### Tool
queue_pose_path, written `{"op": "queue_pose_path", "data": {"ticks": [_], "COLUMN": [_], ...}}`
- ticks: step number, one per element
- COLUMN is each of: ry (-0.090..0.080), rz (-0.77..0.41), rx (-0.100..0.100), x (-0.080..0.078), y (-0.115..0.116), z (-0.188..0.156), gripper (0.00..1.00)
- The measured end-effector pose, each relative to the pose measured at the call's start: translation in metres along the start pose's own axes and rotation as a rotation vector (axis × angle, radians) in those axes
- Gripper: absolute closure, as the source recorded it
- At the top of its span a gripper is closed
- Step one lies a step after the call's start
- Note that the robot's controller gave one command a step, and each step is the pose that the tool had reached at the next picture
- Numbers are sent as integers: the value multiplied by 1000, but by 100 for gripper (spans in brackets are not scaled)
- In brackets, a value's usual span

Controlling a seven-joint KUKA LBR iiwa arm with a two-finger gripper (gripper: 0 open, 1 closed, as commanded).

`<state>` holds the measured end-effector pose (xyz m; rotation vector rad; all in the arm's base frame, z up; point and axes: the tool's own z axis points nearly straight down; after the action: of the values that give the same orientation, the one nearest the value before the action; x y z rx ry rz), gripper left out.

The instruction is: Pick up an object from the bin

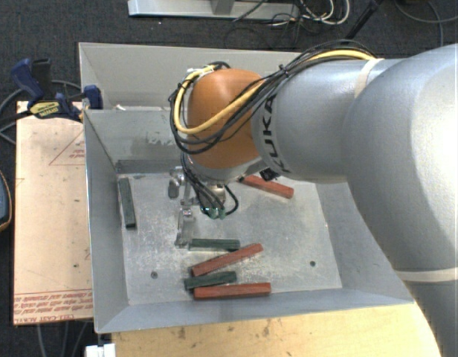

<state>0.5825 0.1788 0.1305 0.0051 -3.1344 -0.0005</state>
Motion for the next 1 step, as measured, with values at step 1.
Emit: {"op": "queue_pose_path", "data": {"ticks": [1], "ry": [-1], "rz": [110], "rx": [0], "x": [29], "y": [-74], "z": [63], "gripper": [0]}}
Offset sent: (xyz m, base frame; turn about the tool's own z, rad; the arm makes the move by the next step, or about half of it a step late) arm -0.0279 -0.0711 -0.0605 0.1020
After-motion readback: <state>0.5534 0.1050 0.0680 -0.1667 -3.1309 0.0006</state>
